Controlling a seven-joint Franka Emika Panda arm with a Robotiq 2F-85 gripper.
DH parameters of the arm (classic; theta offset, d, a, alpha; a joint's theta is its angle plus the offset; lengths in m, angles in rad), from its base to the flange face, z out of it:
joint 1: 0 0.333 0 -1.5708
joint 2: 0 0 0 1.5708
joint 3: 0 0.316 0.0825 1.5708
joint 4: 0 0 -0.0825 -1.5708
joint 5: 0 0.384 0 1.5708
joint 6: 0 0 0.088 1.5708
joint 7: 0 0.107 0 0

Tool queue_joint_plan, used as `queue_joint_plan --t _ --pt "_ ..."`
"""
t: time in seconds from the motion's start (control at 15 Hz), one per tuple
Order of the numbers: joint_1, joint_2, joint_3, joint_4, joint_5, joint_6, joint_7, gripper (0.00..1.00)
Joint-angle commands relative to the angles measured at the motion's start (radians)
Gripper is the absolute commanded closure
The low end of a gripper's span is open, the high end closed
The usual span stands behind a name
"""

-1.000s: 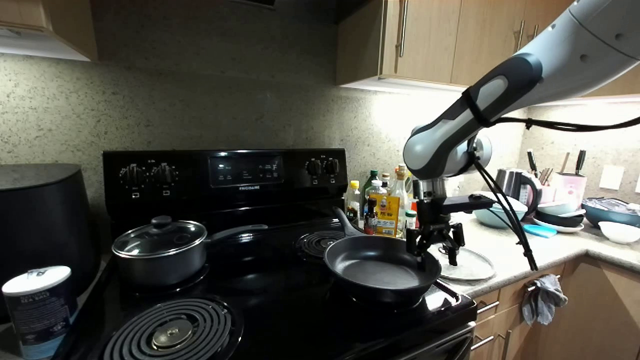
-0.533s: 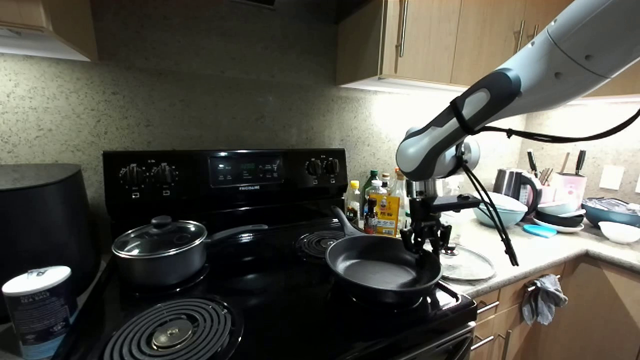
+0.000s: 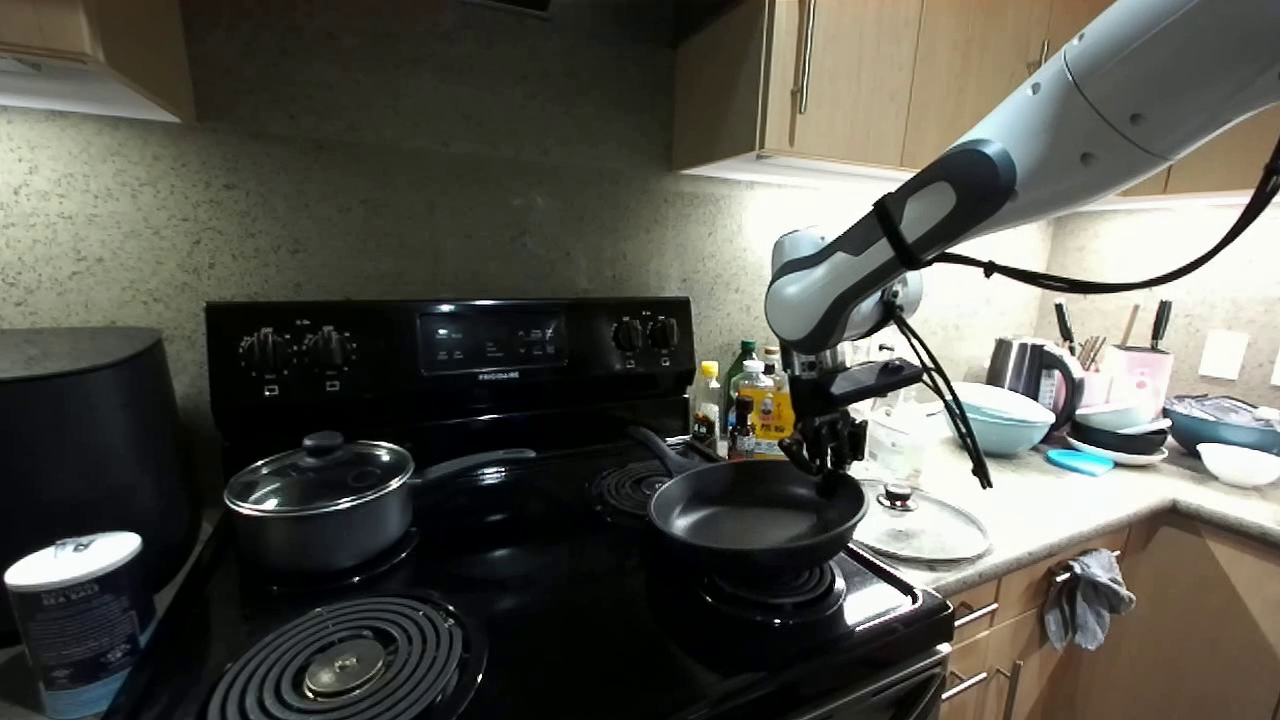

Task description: Move the pan backwards

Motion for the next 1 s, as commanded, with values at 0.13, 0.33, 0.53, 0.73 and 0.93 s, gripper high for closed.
queue_joint_plan --t 0.13,0.33,0.53,0.73,0.93 --pt "0.026 0.025 0.008 0.04 -0.054 -0.032 -0.049 0.98" --pt "0.013 0.024 0.042 0.045 -0.032 -0.072 -0.156 0.97" --pt "-0.013 0.024 0.086 0.05 0.014 -0.121 -0.28 0.97" --pt "0.001 0.016 0.08 0.046 0.013 -0.115 -0.242 0.89" --pt "-0.004 0.019 0.086 0.046 0.014 -0.127 -0.263 0.89"
